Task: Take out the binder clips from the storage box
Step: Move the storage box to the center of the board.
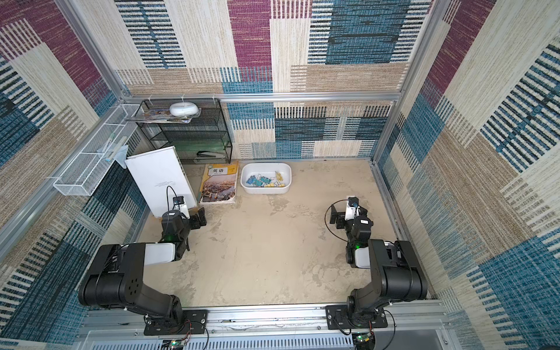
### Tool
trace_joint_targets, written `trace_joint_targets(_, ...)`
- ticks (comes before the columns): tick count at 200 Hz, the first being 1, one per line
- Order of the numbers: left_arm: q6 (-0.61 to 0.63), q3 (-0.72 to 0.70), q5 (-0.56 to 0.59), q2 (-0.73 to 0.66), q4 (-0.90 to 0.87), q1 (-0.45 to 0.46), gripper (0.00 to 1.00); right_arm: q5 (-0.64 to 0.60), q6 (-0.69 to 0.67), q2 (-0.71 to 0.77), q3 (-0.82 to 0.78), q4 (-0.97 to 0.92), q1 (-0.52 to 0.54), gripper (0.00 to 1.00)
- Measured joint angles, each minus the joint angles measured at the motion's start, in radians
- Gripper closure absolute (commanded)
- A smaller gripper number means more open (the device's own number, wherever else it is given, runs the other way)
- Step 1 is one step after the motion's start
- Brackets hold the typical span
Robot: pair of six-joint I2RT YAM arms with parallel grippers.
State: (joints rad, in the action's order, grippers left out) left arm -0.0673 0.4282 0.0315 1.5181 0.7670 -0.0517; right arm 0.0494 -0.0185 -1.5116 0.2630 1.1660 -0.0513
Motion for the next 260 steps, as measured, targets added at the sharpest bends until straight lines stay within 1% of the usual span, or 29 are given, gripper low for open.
trace_joint_targets(17, -0.001, 0.063, 0.045, -0.09, -0.145, 0.022, 0.01, -0.037, 0.014, 0.057, 0.0, -0.037, 0.006, 0.01)
trace_joint_targets(33, -0.038, 0.175, 0.122, -0.173, -0.299, 0.023, 0.01, -0.086, 0.042, 0.142, 0.062, -0.149, 0.012, 0.01)
trace_joint_targets(49, -0.097, 0.28, 0.206, -0.24, -0.45, 0.022, 0.01, -0.152, 0.143, 0.215, 0.164, -0.291, 0.013, 0.01)
trace_joint_targets(63, -0.162, 0.347, 0.239, -0.286, -0.574, 0.022, 0.01, -0.183, 0.247, 0.239, 0.239, -0.401, 0.011, 0.01)
trace_joint_targets(84, -0.31, 0.408, 0.252, -0.36, -0.747, 0.022, 0.01, -0.147, 0.401, 0.237, 0.368, -0.592, 0.007, 0.01)
trace_joint_targets(97, -0.396, 0.413, 0.246, -0.405, -0.81, 0.021, 0.01, -0.109, 0.483, 0.227, 0.437, -0.688, 0.008, 0.01)
trace_joint_targets(113, -0.482, 0.376, 0.183, -0.461, -0.83, 0.02, 0.01, -0.038, 0.538, 0.219, 0.469, -0.751, 0.008, 0.01)
trace_joint_targets(124, -0.526, 0.349, 0.128, -0.486, -0.835, 0.022, 0.03, 0.029, 0.557, 0.204, 0.474, -0.767, 0.007, 0.01)
trace_joint_targets(136, -0.568, 0.34, 0.084, -0.493, -0.848, 0.027, 0.06, 0.108, 0.575, 0.172, 0.489, -0.787, 0.01, 0.01)
trace_joint_targets(160, -0.619, 0.355, 0.054, -0.487, -0.896, 0.072, 0.06, 0.218, 0.587, 0.08, 0.568, -0.833, 0.038, 0.01)
trace_joint_targets(172, -0.636, 0.36, 0.051, -0.481, -0.914, 0.123, 0.01, 0.254, 0.585, 0.024, 0.632, -0.87, 0.073, 0.01)
trace_joint_targets(191, -0.656, 0.376, 0.079, -0.454, -0.946, 0.216, 0.01, 0.272, 0.57, -0.061, 0.747, -0.941, 0.146, 0.0)
trace_joint_targets(197, -0.658, 0.386, 0.095, -0.436, -0.952, 0.248, 0.01, 0.269, 0.562, -0.092, 0.789, -0.966, 0.171, 0.03)
trace_joint_targets(211, -0.658, 0.41, 0.116, -0.386, -0.957, 0.306, 0.01, 0.261, 0.541, -0.17, 0.9, -1.032, 0.226, 0.12)
trace_joint_targets(225, -0.664, 0.43, 0.126, -0.333, -0.96, 0.344, 0.01, 0.232, 0.521, -0.268, 1.036, -1.113, 0.274, 0.19)
trace_joint_targets(248, -0.684, 0.465, 0.146, -0.233, -0.964, 0.396, 0.01, 0.165, 0.495, -0.43, 1.257, -1.243, 0.313, 0.32)
trace_joint_targets(260, -0.684, 0.477, 0.148, -0.192, -0.964, 0.422, 0.01, 0.11, 0.478, -0.513, 1.372, -1.319, 0.329, 0.35)
